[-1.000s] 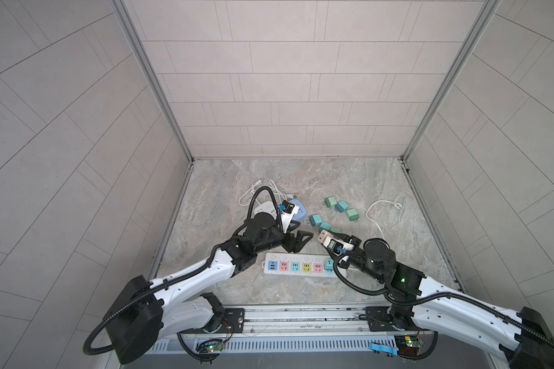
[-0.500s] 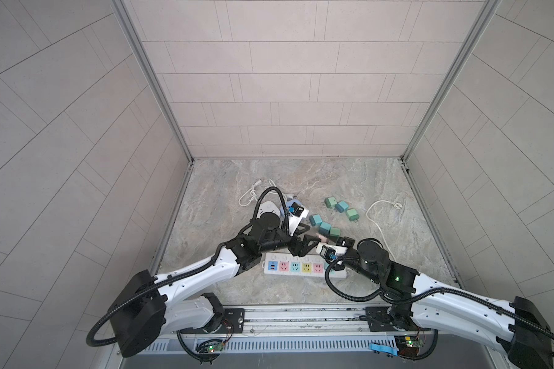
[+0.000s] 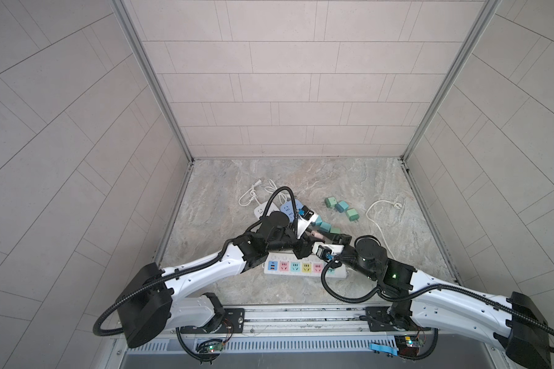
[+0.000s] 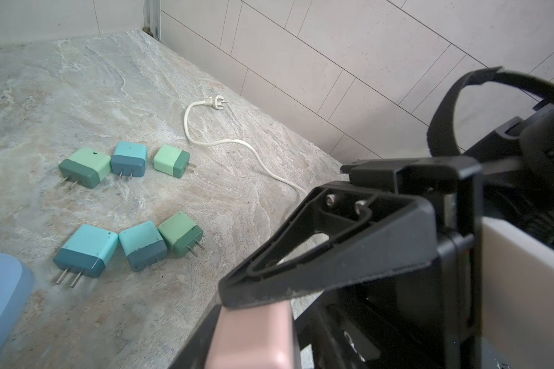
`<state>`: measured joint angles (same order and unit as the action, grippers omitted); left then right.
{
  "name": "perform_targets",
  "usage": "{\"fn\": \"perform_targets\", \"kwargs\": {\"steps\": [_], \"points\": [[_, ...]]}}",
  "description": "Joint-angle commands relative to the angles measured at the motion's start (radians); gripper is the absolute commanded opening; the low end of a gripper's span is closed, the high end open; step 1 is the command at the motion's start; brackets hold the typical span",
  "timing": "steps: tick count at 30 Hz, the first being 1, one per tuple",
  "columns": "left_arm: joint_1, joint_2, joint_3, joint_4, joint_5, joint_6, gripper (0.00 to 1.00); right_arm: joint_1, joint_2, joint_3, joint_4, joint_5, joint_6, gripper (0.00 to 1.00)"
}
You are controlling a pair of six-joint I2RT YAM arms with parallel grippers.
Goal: Insert the plug
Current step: 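Carry the pink adapter toward the left gripper while the left gripper approaches, then grasp the pink adapter with the left gripper beside the right gripper, then open the right gripper and withdraw it while the left gripper holds the adapter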
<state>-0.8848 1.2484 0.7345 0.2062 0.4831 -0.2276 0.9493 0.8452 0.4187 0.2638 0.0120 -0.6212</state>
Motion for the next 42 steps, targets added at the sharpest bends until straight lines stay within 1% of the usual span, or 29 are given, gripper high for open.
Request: {"fn": "perform_targets", "kwargs": {"steps": [1, 3, 5, 9, 10, 13, 14, 17, 18, 19, 20, 21, 22, 25, 27, 31, 34, 37, 40, 41, 42], "points": [[-0.009, 0.006, 0.032, -0.026, 0.014, 0.028, 0.45, 0.007, -0.007, 0.026, 0.016, 0.000, -0.049, 0.19], [-0.012, 0.006, 0.036, -0.029, 0.021, 0.035, 0.39, 0.006, -0.002, 0.033, 0.008, -0.010, -0.058, 0.19], [-0.016, 0.010, 0.040, -0.036, 0.025, 0.040, 0.39, 0.007, 0.007, 0.037, 0.010, -0.007, -0.061, 0.19], [-0.019, 0.021, 0.055, -0.056, 0.041, 0.050, 0.34, 0.007, 0.017, 0.052, -0.003, -0.012, -0.077, 0.19], [-0.020, 0.023, 0.055, -0.055, 0.044, 0.050, 0.31, 0.007, 0.016, 0.050, -0.001, -0.015, -0.080, 0.19], [-0.020, 0.033, 0.059, -0.052, 0.050, 0.043, 0.18, 0.008, 0.015, 0.036, 0.016, -0.030, -0.092, 0.22], [-0.021, 0.038, 0.062, -0.053, 0.052, 0.041, 0.15, 0.008, 0.016, 0.035, 0.009, -0.038, -0.096, 0.27], [-0.020, 0.043, 0.074, -0.071, 0.047, 0.038, 0.10, 0.008, 0.018, 0.038, -0.027, -0.067, -0.117, 0.62], [-0.020, 0.037, 0.093, -0.103, 0.029, 0.038, 0.05, 0.007, 0.020, 0.040, -0.035, -0.067, -0.110, 0.67], [-0.020, 0.027, 0.101, -0.114, 0.015, 0.034, 0.02, 0.007, 0.020, 0.041, -0.035, -0.064, -0.104, 0.69], [-0.019, 0.014, 0.100, -0.116, 0.001, 0.023, 0.01, 0.007, 0.020, 0.042, -0.036, -0.059, -0.103, 0.72], [-0.019, 0.004, 0.082, -0.090, -0.015, 0.023, 0.01, 0.006, 0.019, 0.044, -0.044, -0.053, -0.101, 0.98], [-0.018, -0.003, 0.056, -0.038, -0.012, 0.032, 0.01, 0.006, 0.014, 0.049, -0.056, -0.040, -0.089, 1.00], [-0.007, -0.020, 0.045, -0.062, -0.094, 0.092, 0.00, 0.007, -0.013, 0.062, -0.114, 0.010, -0.040, 1.00], [0.008, -0.015, 0.058, -0.097, -0.104, 0.122, 0.00, 0.002, -0.044, 0.051, -0.133, 0.054, 0.032, 1.00], [0.012, -0.029, 0.098, -0.158, -0.130, 0.155, 0.00, -0.021, -0.115, -0.028, -0.083, 0.059, 0.113, 1.00], [0.012, -0.048, 0.148, -0.222, -0.150, 0.205, 0.00, -0.057, -0.179, -0.085, -0.059, 0.073, 0.195, 1.00], [0.011, -0.044, 0.231, -0.305, -0.141, 0.323, 0.00, -0.122, -0.245, -0.138, -0.019, 0.131, 0.331, 1.00], [0.012, -0.022, 0.361, -0.450, -0.252, 0.414, 0.00, -0.210, -0.324, -0.173, -0.033, 0.184, 0.469, 1.00], [0.013, -0.008, 0.410, -0.512, -0.251, 0.480, 0.00, -0.243, -0.348, -0.181, -0.040, 0.215, 0.530, 1.00], [0.014, 0.009, 0.453, -0.583, -0.217, 0.595, 0.00, -0.279, -0.373, -0.184, -0.056, 0.234, 0.586, 1.00]]}}
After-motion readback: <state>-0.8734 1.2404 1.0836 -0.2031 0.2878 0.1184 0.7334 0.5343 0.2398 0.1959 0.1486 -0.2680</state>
